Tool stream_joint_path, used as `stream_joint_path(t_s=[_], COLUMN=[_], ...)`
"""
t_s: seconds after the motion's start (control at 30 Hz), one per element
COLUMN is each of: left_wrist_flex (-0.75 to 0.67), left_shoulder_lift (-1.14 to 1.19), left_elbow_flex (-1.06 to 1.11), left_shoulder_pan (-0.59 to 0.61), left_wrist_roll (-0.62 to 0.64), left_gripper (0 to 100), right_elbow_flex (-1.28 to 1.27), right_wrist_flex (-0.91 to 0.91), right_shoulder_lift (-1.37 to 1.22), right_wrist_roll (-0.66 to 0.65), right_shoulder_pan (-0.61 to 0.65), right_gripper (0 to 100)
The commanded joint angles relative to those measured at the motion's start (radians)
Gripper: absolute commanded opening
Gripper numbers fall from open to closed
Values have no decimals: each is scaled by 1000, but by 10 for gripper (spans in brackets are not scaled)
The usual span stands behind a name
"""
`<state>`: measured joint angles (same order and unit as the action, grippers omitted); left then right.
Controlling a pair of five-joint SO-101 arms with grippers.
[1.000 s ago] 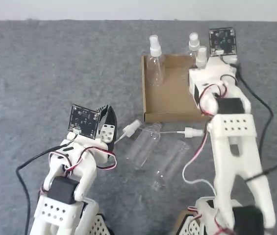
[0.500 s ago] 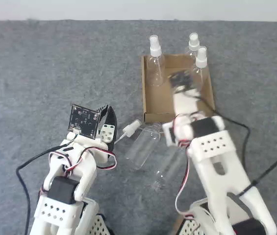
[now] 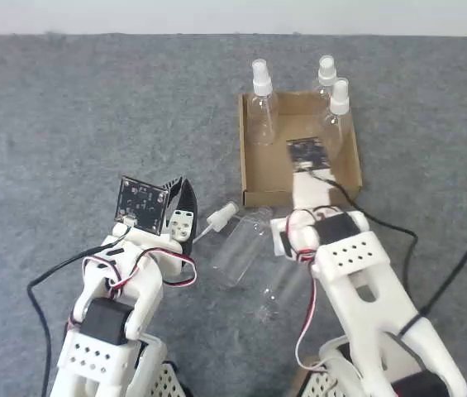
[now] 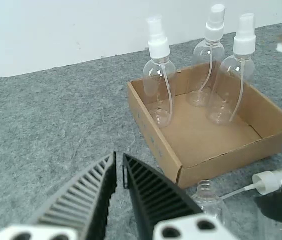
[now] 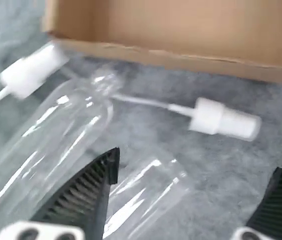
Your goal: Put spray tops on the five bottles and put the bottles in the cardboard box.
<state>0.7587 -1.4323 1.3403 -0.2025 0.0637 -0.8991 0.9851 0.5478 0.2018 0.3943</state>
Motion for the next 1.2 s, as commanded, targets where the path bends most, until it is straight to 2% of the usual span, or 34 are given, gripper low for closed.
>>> stream_joint_path(t_s=[0.0, 0.2, 0.37, 0.43, 0.67, 0.93, 1.17], left_wrist_flex=[-26, -26, -26, -26, -26, -26, -25], left_shoulder_lift=[3, 3, 3, 3, 3, 3, 3], left_elbow_flex=[-5, -5, -5, -5, -5, -5, -5], left_shoulder_pan=[3, 3, 3, 3, 3, 3, 3], left_wrist_roll=[-12, -12, -12, -12, -12, -12, -12], left_gripper=[12, 12, 12, 12, 12, 12, 12], right_elbow_flex=[-44, -97, -109, -109, -104, -100, -21], right_wrist_flex=[-97, -188, -257, -268, -274, -320, -346], right_shoulder_lift=[36, 36, 36, 36, 36, 16, -176], right_wrist_roll=[25, 28, 66, 98, 249, 282, 285], right_shoulder_pan=[-93, -182, -183, -183, -179, -185, -222], right_gripper=[383, 377, 236, 208, 308, 267, 267])
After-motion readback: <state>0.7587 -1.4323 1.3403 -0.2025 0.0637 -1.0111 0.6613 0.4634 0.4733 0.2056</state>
